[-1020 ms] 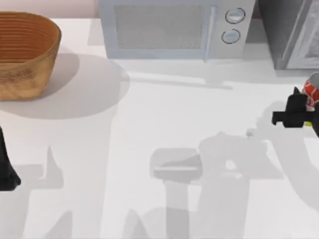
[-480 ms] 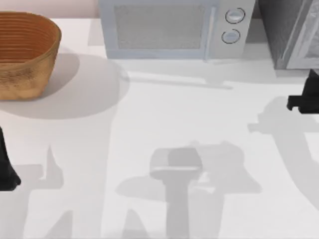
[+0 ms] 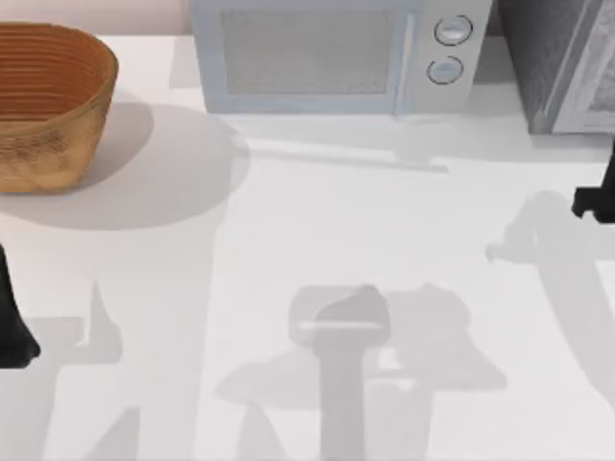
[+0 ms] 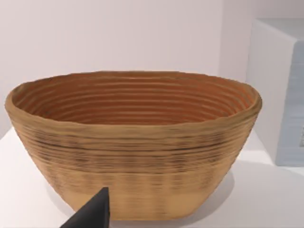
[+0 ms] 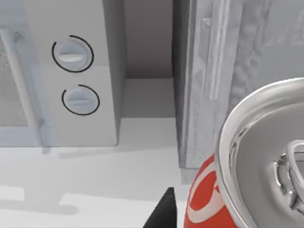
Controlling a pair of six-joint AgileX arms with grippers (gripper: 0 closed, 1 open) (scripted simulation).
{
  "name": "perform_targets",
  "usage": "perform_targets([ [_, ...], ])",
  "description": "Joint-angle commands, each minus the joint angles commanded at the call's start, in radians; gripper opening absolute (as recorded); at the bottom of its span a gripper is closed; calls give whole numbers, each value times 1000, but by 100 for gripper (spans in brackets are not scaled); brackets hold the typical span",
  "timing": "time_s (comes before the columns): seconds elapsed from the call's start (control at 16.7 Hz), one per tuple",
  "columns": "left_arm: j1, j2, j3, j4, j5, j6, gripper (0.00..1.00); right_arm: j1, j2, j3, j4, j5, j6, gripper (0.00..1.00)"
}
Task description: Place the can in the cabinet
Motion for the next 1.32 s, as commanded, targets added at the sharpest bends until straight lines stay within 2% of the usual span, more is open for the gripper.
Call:
perform_targets([
  [0.84,0,0,0,0,0,0,100,-244,-931,-360,-326,-235,-86,0],
  [1.08,0,0,0,0,0,0,100,-281,-1068,-418,-378,-276,-98,0],
  [1.32,0,0,0,0,0,0,100,-284,-1078,-422,-382,-279,-98,0],
])
